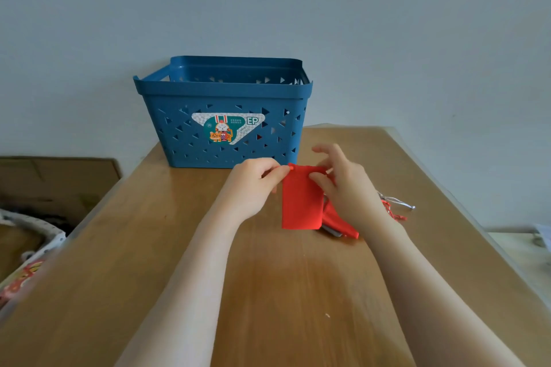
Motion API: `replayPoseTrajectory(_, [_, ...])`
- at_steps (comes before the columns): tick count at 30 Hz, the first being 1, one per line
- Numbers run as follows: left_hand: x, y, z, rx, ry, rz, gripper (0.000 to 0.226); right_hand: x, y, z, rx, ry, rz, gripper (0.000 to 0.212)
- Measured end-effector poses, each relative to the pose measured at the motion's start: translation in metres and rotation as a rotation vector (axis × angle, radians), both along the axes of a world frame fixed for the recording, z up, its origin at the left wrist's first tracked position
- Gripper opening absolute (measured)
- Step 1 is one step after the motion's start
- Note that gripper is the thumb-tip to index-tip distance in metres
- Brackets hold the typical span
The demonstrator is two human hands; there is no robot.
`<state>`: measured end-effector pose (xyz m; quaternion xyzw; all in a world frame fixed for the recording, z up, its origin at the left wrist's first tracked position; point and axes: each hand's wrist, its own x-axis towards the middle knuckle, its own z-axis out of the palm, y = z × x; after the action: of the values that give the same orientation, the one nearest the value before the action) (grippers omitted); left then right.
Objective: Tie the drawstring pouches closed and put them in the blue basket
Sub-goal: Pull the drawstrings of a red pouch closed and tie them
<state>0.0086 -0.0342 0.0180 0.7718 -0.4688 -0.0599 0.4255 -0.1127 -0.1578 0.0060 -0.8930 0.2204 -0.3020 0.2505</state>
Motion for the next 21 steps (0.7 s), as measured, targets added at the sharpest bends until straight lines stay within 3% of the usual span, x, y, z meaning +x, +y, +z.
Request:
replayPoseTrajectory(7, [0.003,-0.001,-0.02,-0.036,0.267,0.028,0.035,0.01,-0.018,-0.015,-0.211,0.459,-0.016,0.022])
replayPoseTrajectory(11, [0.01,0.003,-0.022,-0.126,0.424,0.063,0.035,0.005,-0.022,-0.015,-0.168,0.501,-0.034,0.022])
replayPoseTrajectory(14, [0.017,0.005,-0.024,-0.191,0.608,0.129,0.035,-0.004,-0.022,-0.008,0.024,0.329,-0.054,0.038])
replayPoseTrajectory(18, [0.014,0.002,-0.022,-0.378,0.979,0.142,0.042,-0.001,-0.018,-0.01,0.555,-0.13,-0.137,0.041])
replayPoseTrajectory(21, [0.009,0.0,-0.022,-0.575,1.368,0.029,0.041,0.01,-0.012,-0.015,1.017,-0.404,-0.04,0.042])
